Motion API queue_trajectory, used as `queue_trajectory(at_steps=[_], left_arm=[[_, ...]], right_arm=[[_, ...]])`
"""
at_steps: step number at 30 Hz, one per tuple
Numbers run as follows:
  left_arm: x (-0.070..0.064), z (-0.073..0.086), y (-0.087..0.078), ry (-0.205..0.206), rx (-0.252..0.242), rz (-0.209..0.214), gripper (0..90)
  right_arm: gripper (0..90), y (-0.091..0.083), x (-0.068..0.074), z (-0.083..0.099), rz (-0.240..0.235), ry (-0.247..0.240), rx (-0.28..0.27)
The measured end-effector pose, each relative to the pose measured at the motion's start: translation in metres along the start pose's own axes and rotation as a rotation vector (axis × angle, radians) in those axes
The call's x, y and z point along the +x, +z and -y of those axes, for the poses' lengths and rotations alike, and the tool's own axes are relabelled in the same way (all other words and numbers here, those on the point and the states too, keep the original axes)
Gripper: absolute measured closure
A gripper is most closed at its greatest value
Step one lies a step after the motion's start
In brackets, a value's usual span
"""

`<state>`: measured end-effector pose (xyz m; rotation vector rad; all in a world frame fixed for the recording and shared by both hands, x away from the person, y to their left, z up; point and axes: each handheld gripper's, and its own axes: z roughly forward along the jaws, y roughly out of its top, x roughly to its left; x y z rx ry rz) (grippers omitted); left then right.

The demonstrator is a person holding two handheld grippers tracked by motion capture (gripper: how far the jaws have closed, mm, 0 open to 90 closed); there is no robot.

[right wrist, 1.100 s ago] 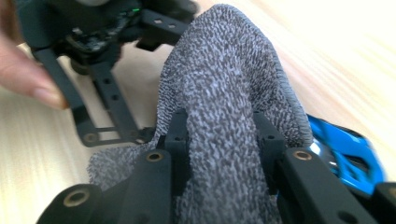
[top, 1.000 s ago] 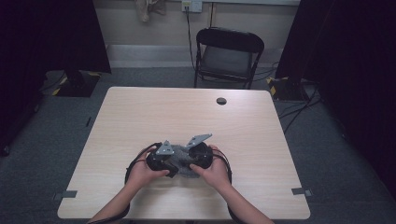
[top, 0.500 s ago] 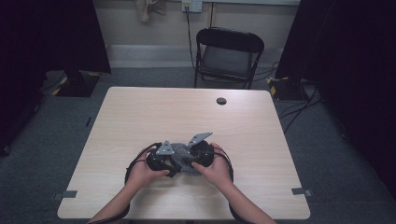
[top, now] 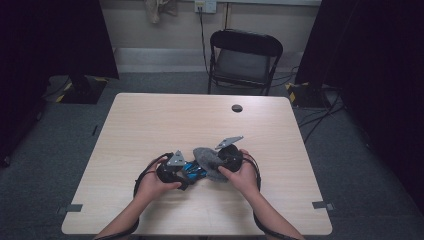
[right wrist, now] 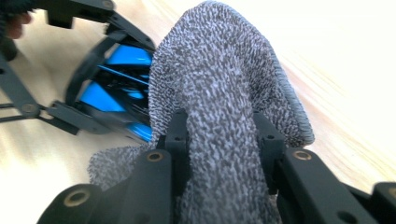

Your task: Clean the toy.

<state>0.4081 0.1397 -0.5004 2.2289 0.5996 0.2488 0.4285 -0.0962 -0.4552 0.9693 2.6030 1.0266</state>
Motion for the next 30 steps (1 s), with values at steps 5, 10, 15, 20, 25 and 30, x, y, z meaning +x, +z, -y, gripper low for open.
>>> queue_trajectory(at_steps=[5, 10, 15, 20, 25, 30], left_arm=[[0.0, 0.0, 0.0, 0.001, 0.0, 0.0, 24.5], [0.0, 0.0, 0.0, 0.001, 0.0, 0.0, 24.5], [0.0, 0.0, 0.0, 0.001, 0.0, 0.0, 24.5], [0.0, 0.0, 0.0, 0.001, 0.0, -0.001, 24.5], [0.0, 0.0, 0.0, 0.001, -0.001, 0.0, 24.5], [0.0, 0.0, 0.0, 0.001, -0.001, 0.0, 24.5]], right_arm=[[66.3, -0.001, -0.01, 0.005, 0.004, 0.036, -0.011], [66.2, -0.003, -0.018, 0.008, 0.017, 0.062, -0.011], [66.1, -0.004, -0.024, 0.011, 0.021, 0.073, -0.025], [66.1, -0.006, -0.032, 0.015, 0.049, 0.088, -0.014], [66.1, -0.007, -0.04, 0.022, 0.087, 0.089, 0.01], [66.0, -0.012, -0.045, 0.029, 0.103, 0.103, 0.005]])
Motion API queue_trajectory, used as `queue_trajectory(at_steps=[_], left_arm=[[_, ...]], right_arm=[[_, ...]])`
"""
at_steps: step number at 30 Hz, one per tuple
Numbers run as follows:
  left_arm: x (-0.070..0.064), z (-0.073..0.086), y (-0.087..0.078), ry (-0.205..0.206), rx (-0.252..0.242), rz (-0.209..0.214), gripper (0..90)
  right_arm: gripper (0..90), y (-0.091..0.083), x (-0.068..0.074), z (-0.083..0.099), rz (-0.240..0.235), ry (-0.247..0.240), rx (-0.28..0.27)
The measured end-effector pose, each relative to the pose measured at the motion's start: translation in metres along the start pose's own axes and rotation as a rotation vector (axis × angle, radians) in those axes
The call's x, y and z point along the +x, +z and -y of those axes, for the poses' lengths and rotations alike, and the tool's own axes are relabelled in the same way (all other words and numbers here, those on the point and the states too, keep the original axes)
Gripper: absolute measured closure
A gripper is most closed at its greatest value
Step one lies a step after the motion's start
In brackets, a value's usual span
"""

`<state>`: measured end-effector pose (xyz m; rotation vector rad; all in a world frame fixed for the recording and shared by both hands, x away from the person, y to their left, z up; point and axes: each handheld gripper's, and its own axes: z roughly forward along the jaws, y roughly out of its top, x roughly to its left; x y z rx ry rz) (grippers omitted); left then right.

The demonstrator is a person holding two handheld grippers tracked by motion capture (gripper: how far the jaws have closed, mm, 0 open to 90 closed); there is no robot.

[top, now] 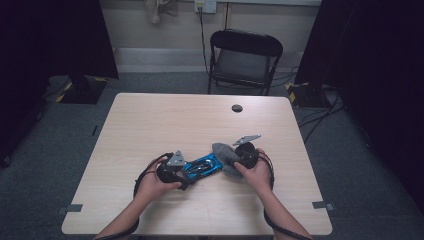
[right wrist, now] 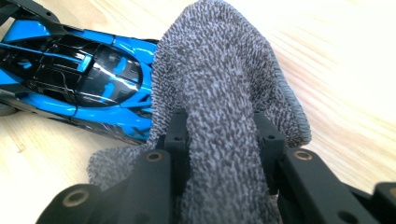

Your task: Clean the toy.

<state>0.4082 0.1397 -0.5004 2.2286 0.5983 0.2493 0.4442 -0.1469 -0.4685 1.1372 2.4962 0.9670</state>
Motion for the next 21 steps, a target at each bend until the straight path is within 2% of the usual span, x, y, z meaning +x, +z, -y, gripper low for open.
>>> queue_trajectory(at_steps=[3, 6, 12, 18, 21], left_arm=[[0.0, 0.0, 0.0, 0.0, 0.0, 0.0, 24.5], [0.0, 0.0, 0.0, 0.0, 0.0, 0.0, 24.5], [0.0, 0.0, 0.0, -0.001, 0.001, -0.001, 24.5], [0.0, 0.0, 0.0, -0.001, 0.002, -0.001, 24.5], [0.0, 0.0, 0.0, -0.001, 0.001, 0.0, 24.4]], right_arm=[[66.0, -0.007, 0.001, 0.0, -0.008, 0.001, -0.023], [65.9, -0.013, 0.009, -0.005, -0.028, -0.024, -0.046], [65.8, -0.014, 0.041, -0.015, -0.099, -0.089, -0.07], [65.4, -0.004, 0.07, -0.022, -0.167, -0.145, -0.061], [65.0, 0.001, 0.08, -0.024, -0.194, -0.156, -0.07]])
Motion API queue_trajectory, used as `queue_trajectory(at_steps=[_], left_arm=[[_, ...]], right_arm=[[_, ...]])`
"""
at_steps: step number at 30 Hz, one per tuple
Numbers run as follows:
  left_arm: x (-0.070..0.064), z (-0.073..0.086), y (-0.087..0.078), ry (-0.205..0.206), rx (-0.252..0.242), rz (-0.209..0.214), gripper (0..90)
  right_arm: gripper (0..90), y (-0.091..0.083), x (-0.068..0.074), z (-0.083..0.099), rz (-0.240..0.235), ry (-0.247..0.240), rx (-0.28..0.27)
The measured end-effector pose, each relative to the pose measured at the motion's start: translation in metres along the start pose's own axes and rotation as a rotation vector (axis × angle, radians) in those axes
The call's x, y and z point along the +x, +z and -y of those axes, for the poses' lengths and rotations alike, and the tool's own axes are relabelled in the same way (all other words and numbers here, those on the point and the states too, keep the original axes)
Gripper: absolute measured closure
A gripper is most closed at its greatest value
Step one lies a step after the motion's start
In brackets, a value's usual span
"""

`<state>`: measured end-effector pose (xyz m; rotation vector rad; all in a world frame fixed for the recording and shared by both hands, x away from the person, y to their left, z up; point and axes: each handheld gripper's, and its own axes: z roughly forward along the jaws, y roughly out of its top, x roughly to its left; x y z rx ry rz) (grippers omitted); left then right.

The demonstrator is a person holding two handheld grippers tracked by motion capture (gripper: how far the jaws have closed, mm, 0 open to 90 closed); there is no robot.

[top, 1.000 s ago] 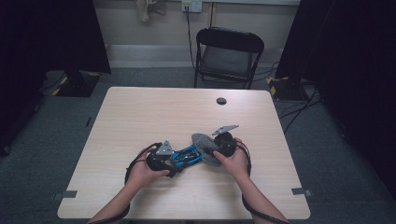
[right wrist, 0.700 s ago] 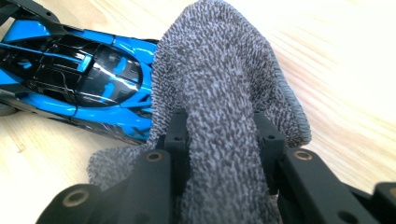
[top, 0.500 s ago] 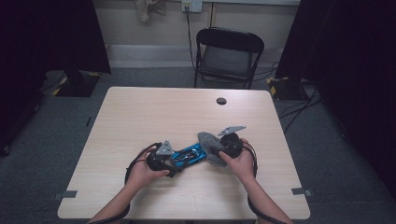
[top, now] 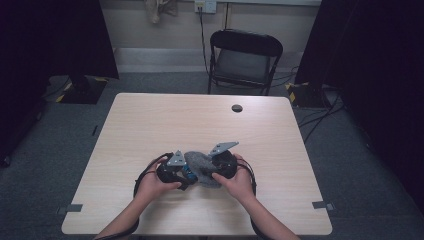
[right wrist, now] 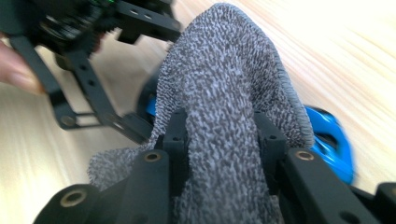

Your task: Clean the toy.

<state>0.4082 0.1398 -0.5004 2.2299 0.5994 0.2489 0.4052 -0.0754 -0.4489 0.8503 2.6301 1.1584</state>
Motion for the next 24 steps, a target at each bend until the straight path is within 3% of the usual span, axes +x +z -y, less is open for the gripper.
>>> queue_trajectory(at_steps=[5, 14, 20, 24], left_arm=[[0.0, 0.0, 0.0, 0.001, -0.001, 0.0, 24.5], [0.0, 0.0, 0.0, 0.0, 0.0, -0.001, 24.4], [0.0, 0.0, 0.0, 0.0, 0.0, -0.001, 24.5], [0.0, 0.0, 0.0, -0.001, 0.0, -0.001, 24.5]], right_arm=[[64.1, 0.011, 0.011, -0.006, -0.015, -0.03, 0.029], [56.3, 0.012, 0.01, -0.006, -0.038, -0.009, 0.016], [63.4, 0.011, 0.006, -0.005, -0.024, 0.003, 0.008], [64.5, 0.008, 0.0, -0.005, 0.01, 0.002, 0.02]])
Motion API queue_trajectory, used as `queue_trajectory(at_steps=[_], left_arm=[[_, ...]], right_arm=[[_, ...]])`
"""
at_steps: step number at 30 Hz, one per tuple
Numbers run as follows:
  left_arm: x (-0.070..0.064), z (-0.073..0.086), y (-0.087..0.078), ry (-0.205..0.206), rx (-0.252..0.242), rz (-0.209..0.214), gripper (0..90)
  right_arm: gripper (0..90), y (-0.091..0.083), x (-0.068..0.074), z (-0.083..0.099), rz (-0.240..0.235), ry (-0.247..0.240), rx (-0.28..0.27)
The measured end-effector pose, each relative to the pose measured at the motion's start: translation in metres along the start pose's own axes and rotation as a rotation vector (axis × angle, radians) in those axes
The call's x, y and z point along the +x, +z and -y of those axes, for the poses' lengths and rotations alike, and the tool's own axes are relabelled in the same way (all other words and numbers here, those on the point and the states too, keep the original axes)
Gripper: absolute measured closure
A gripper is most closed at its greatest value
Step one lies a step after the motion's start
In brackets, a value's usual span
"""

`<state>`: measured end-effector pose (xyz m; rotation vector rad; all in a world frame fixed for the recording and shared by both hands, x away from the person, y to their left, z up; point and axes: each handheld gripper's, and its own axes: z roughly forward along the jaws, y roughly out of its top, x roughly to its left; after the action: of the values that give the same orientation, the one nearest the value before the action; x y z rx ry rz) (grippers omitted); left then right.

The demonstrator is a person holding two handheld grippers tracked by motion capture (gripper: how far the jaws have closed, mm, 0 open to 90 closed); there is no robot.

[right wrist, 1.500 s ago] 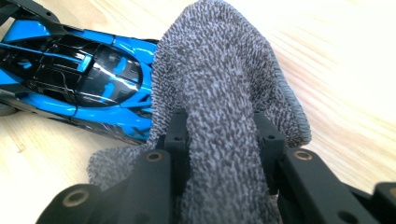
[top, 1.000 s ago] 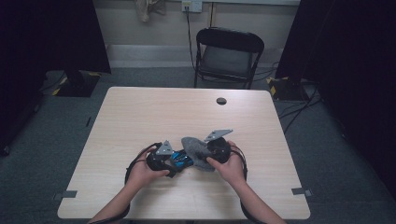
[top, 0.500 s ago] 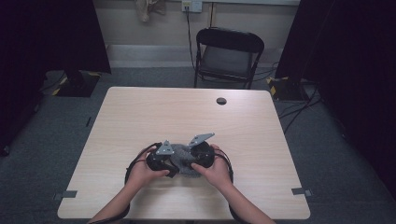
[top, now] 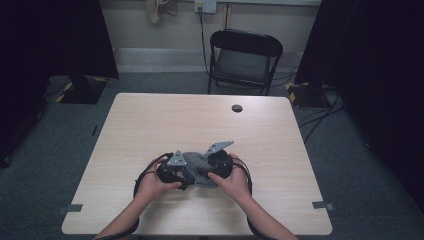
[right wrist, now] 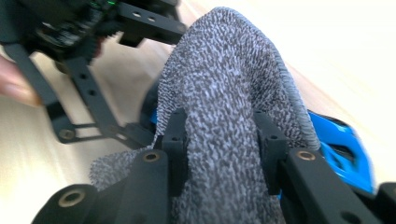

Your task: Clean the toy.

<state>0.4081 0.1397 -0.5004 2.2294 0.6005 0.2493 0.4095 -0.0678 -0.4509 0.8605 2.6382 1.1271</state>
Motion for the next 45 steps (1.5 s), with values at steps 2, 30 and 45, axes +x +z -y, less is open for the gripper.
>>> queue_trajectory(at_steps=[2, 30, 45], left_arm=[[0.0, 0.0, 0.0, -0.001, 0.0, 0.0, 24.5], [0.0, 0.0, 0.0, -0.001, 0.0, -0.001, 24.5], [0.0, 0.0, 0.0, -0.001, 0.0, -0.001, 24.5]], right_arm=[[64.6, -0.002, -0.005, 0.002, 0.016, 0.007, 0.006], [65.0, -0.015, -0.052, 0.021, 0.114, 0.118, 0.028], [65.1, -0.017, -0.066, 0.03, 0.162, 0.136, 0.048]])
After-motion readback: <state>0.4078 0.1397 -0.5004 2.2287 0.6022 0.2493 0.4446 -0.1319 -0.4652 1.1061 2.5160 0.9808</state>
